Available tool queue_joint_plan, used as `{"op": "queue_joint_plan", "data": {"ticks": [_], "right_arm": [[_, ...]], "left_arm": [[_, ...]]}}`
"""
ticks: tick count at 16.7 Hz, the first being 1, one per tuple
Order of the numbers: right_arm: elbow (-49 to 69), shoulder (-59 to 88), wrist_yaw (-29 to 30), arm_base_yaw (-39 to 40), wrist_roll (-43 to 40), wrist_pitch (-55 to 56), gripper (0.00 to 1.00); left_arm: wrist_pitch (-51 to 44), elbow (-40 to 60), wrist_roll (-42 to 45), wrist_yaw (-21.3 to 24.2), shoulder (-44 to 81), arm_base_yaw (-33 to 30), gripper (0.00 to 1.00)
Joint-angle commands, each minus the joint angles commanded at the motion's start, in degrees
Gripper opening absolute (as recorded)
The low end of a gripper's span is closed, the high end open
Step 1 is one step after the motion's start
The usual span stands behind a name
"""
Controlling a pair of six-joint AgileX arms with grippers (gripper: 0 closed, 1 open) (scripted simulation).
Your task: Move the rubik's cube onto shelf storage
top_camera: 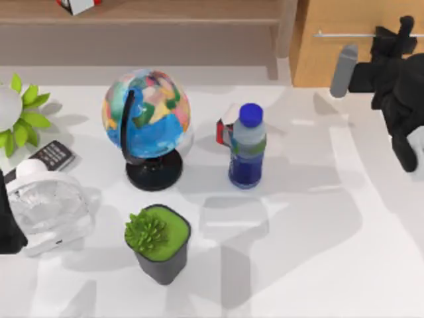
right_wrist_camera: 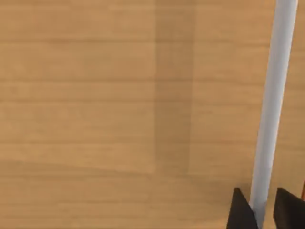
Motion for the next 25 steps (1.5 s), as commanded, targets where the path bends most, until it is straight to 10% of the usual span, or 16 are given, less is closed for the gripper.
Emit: {"op": "queue_joint_plan", "data": {"ticks": [25], "right_arm": [[-17.23,-7.31,2.16,2.37,0.29,9.56,0.0]], "left_arm": [[0.0,0.0,0.0,0.0,0.0,0.0,1.0]]}}
